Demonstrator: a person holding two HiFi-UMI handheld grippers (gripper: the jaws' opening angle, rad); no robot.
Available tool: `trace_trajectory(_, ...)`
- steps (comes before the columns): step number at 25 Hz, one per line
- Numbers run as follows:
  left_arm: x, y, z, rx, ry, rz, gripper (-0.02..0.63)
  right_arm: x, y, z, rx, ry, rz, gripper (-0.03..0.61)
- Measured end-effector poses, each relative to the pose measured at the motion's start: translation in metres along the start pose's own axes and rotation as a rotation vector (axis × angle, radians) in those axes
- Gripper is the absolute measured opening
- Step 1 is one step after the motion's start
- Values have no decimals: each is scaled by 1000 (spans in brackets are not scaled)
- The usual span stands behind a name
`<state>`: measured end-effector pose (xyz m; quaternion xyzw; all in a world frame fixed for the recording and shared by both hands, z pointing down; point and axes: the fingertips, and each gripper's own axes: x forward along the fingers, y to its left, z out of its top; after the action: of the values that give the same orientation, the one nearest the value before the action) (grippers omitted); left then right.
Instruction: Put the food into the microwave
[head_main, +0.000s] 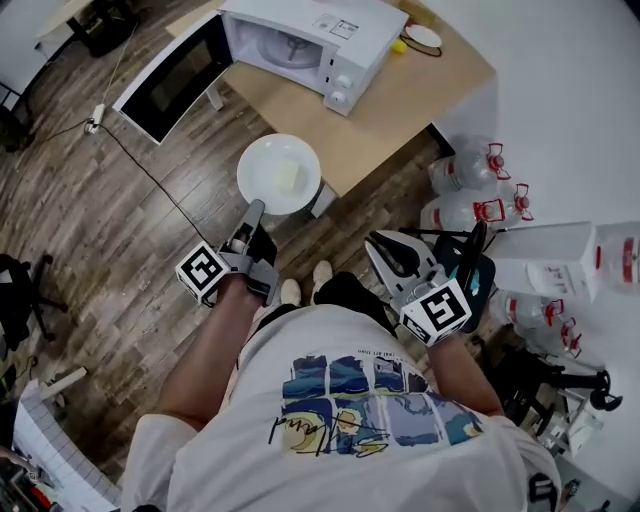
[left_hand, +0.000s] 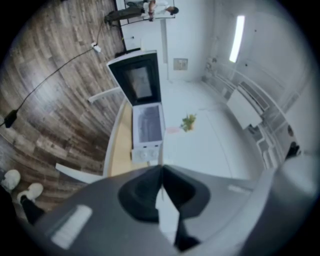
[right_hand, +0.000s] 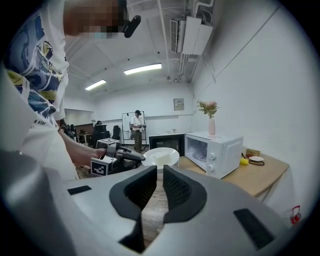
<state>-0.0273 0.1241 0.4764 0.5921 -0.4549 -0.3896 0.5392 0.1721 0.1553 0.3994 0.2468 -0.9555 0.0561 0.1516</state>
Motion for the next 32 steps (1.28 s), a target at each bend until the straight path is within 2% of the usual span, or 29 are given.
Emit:
trace_trajectory(5,53,9,37,14,-53,12,15,33,-54,-2,-2,32,41,28)
trace_trajectory(8,82,18,59,-10,-96,41,15,53,-86,8,-22,40,75,26)
trace_trajectory(14,142,29,104,10,-154,46,15,88,-135,23,-61,38,122,23)
trace_trajectory(19,186,51,134,-2,-168,77,15,101,-159,19,-19,66,86,21)
trace_trajectory(22,216,66,156,-3,-160,86,15,114,-177,22,1,82,28,21)
trace_trajectory(32,307,106,217,-4,-62,116,15,162,-200,42,94,103,-130,21)
